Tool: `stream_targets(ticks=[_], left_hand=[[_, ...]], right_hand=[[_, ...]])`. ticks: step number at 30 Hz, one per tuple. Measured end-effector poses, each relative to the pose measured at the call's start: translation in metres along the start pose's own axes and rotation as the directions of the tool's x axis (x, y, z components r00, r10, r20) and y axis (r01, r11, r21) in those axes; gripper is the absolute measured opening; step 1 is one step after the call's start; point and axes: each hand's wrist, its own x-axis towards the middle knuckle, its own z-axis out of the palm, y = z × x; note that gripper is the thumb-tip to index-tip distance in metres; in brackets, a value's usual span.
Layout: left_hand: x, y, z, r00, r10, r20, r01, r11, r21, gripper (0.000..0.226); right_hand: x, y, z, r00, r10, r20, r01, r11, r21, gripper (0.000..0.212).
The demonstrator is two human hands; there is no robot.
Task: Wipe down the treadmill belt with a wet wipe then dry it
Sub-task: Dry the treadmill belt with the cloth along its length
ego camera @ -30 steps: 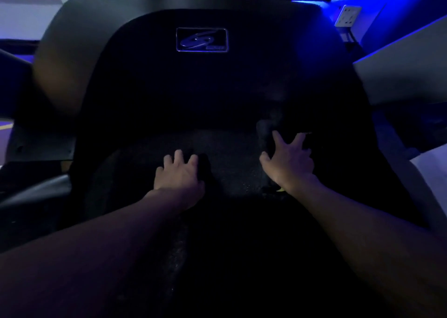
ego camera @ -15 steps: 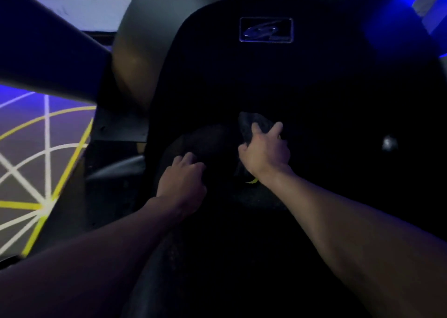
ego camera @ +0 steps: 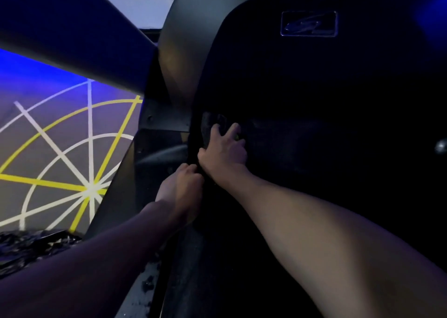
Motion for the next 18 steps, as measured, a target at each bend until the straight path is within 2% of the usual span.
stream_targets(ticks=[5, 8, 12, 18], left_hand=[[0.003, 0.018, -0.007, 0.998, -0.036, 0.042, 0.033, 0.997, 0.063, 0.022], [0.008, 0.038, -0.008, 0.993, 0.023, 0.112, -0.026, 0.999, 0.029, 0.026], [0.016, 0.068, -0.009, 0.983, 0.047, 0.177, -0.049, 0.999, 0.007, 0.025], [0.029, 0.125, -0.007, 0.973, 0.122, 0.197, -0.127, 0.992, 0.011, 0.024]], right_hand=[[0.003, 0.015, -0.009, 0.997, -0.079, 0.008, 0.079, 0.994, -0.072, 0.055], [0.004, 0.035, -0.016, 0.985, -0.174, -0.003, 0.171, 0.971, -0.169, 0.044], [0.005, 0.061, -0.026, 0.985, -0.165, 0.042, 0.17, 0.961, -0.217, 0.045], [0.004, 0.132, -0.06, 0.995, -0.091, 0.047, 0.099, 0.974, -0.205, 0.054]])
